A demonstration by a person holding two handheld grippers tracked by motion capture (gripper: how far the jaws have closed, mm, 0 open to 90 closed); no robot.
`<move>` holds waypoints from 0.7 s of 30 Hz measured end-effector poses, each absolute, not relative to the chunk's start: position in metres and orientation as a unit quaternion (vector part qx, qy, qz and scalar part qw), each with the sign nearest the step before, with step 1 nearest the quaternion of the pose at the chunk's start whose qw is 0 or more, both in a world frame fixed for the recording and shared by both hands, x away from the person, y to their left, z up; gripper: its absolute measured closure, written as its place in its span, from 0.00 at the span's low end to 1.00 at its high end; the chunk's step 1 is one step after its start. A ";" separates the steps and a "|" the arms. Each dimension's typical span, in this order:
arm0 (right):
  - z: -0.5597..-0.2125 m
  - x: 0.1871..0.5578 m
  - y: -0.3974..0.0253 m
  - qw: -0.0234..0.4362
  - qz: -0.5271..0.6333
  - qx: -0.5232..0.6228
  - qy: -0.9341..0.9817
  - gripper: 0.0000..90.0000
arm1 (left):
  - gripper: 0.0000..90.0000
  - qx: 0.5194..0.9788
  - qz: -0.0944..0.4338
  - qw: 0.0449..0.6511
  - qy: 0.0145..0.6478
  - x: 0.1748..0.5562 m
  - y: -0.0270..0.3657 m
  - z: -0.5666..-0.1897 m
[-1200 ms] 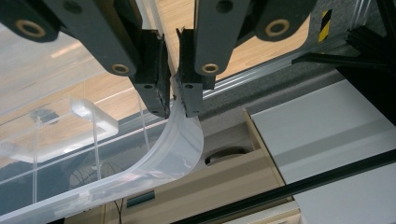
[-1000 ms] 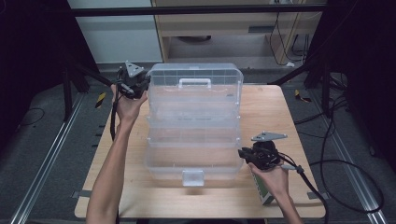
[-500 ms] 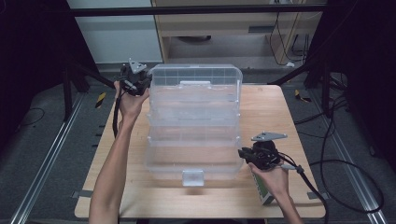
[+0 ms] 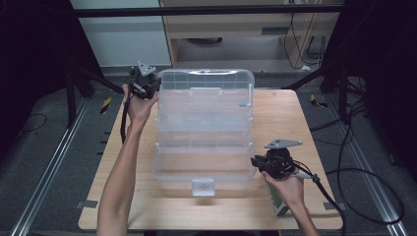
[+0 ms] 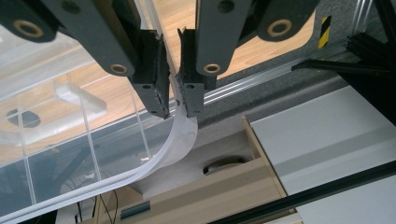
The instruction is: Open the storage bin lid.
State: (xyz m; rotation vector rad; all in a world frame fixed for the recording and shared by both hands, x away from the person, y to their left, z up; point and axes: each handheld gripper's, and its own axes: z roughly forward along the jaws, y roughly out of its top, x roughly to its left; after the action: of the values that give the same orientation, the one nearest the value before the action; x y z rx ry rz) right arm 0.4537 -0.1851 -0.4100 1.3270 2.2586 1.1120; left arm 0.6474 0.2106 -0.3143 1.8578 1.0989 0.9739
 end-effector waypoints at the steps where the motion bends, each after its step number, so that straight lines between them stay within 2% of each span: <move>1: -0.410 0.454 -0.185 0.148 0.387 0.461 0.785 0.85 | 0.91 0.728 0.381 0.375 0.430 0.649 0.211 -0.315; 21: -0.410 0.454 -0.185 0.145 0.387 0.462 0.784 0.85 | 0.91 0.728 0.372 0.369 0.442 0.665 0.209 -0.322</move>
State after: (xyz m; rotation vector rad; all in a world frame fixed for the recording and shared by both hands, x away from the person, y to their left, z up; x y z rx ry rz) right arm 0.4538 -0.1849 -0.4098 1.3324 2.2596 1.1151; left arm 0.6645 0.2090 -0.3223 1.8700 1.1351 0.9546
